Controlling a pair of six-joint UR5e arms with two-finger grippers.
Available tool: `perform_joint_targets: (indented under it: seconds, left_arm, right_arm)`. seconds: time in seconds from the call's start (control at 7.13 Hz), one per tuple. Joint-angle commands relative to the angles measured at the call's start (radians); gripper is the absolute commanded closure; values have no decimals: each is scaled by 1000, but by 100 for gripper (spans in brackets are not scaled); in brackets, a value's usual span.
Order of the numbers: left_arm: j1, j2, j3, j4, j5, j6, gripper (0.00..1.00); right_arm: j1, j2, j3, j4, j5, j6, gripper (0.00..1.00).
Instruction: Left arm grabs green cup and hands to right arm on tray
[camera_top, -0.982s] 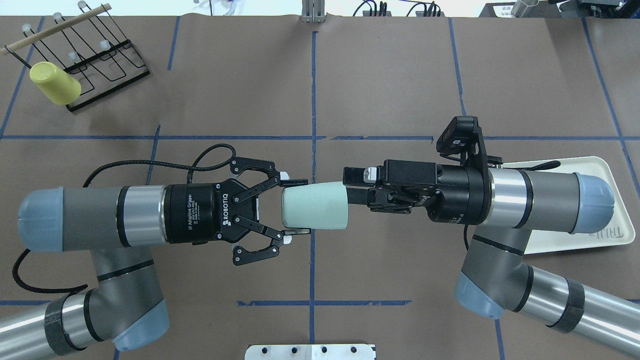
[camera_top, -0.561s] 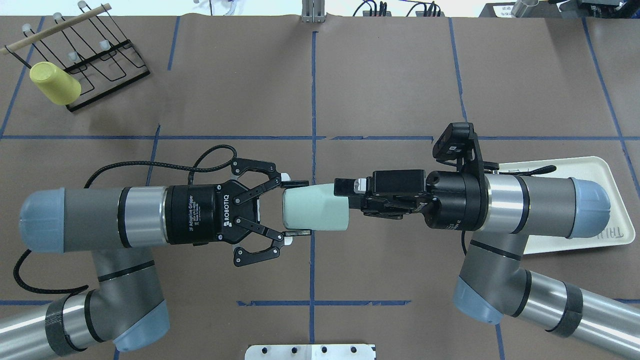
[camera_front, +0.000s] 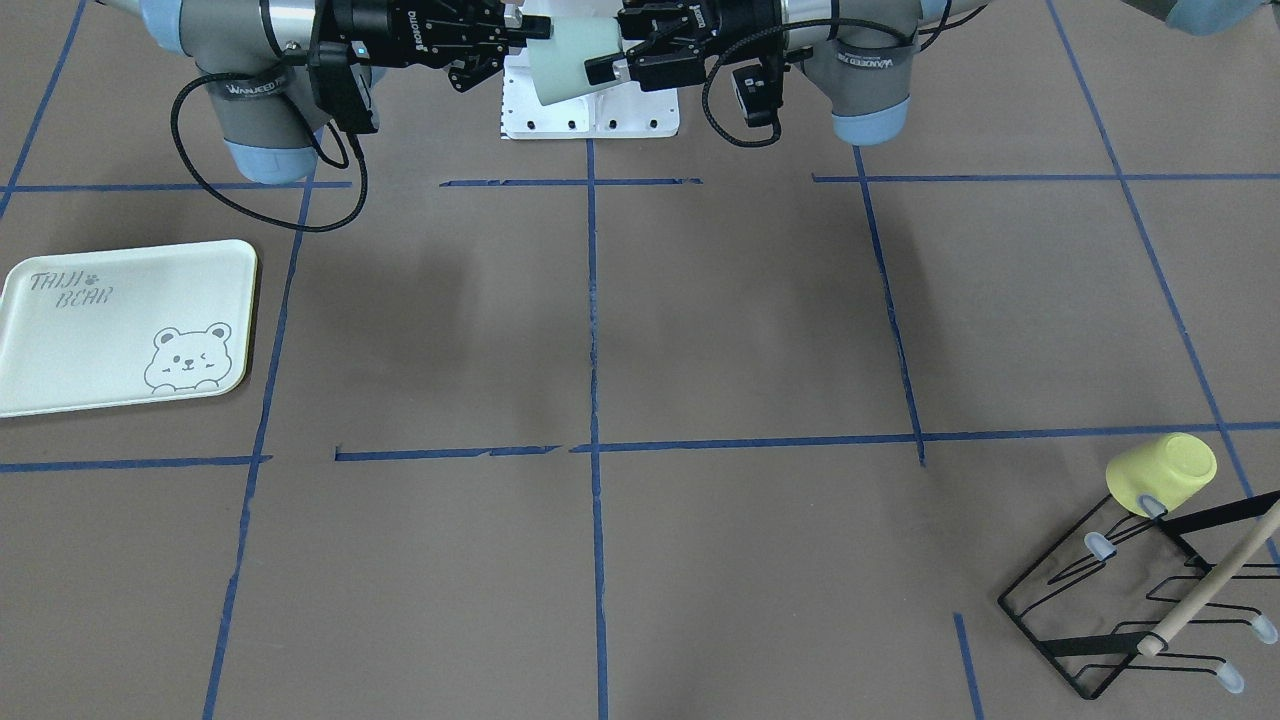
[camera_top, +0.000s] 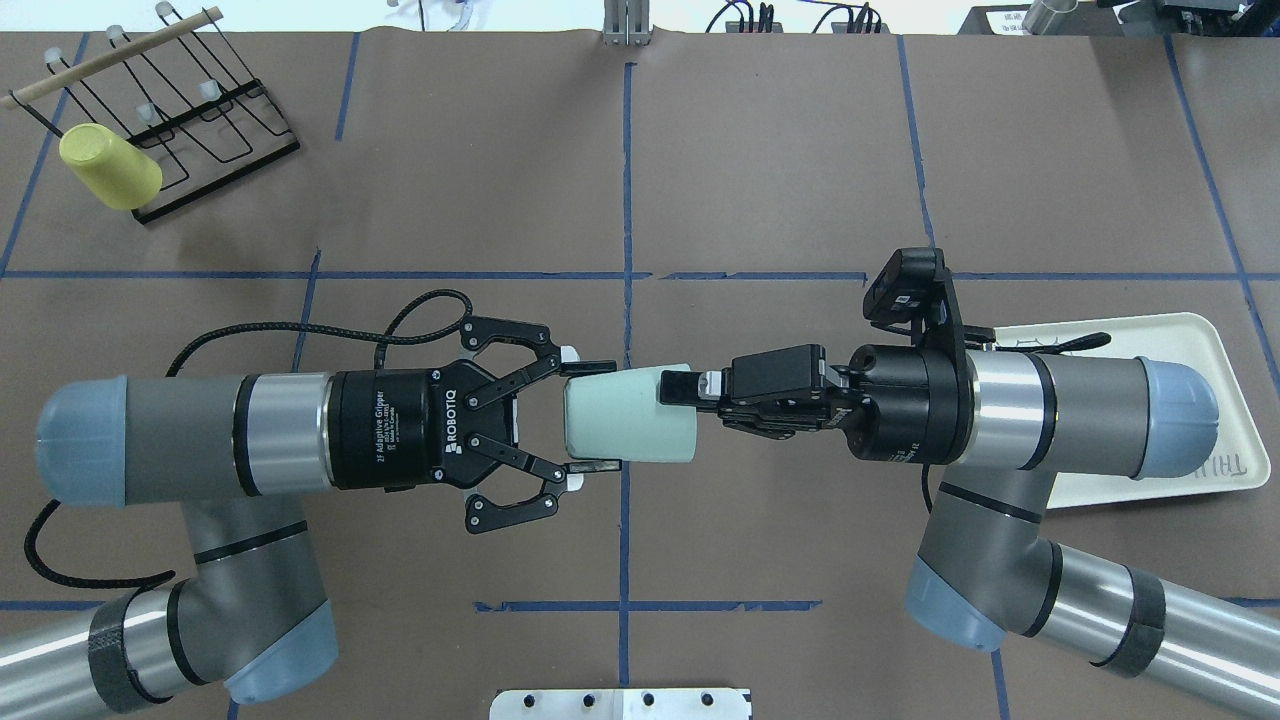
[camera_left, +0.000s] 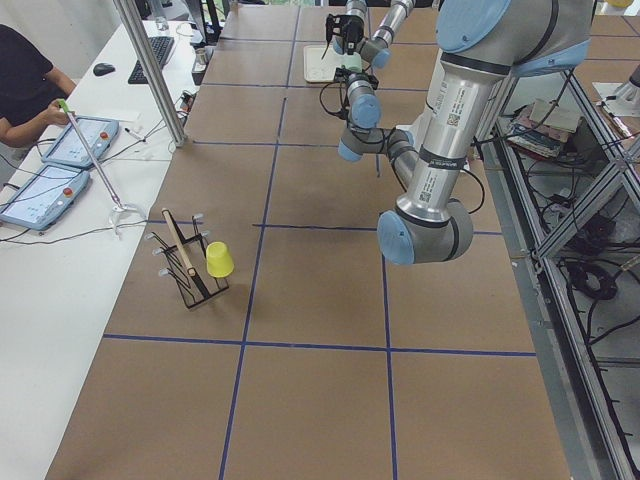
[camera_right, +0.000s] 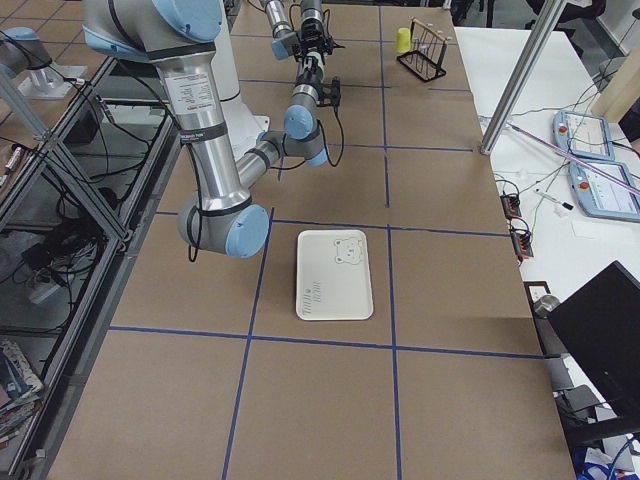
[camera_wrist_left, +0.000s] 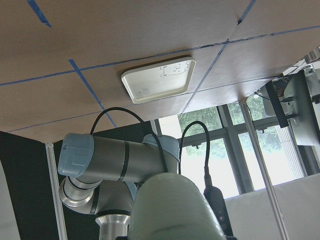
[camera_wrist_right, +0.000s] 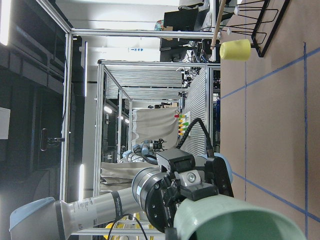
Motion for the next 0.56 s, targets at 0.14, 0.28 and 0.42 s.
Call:
perform_joint_targets:
  seconds: [0.14,0.28,0.42]
  left_arm:
    - [-2,9,-1,2,0,-3,0]
    - [-2,9,-3,2,0,-3,0]
    - [-2,9,-4,0,0,-3,0]
  right_arm:
    - [-2,-3,4,1,-5,2,100]
    - [-3,-3,4,1,-5,2,100]
    - [-3,-3,2,1,-5,2,100]
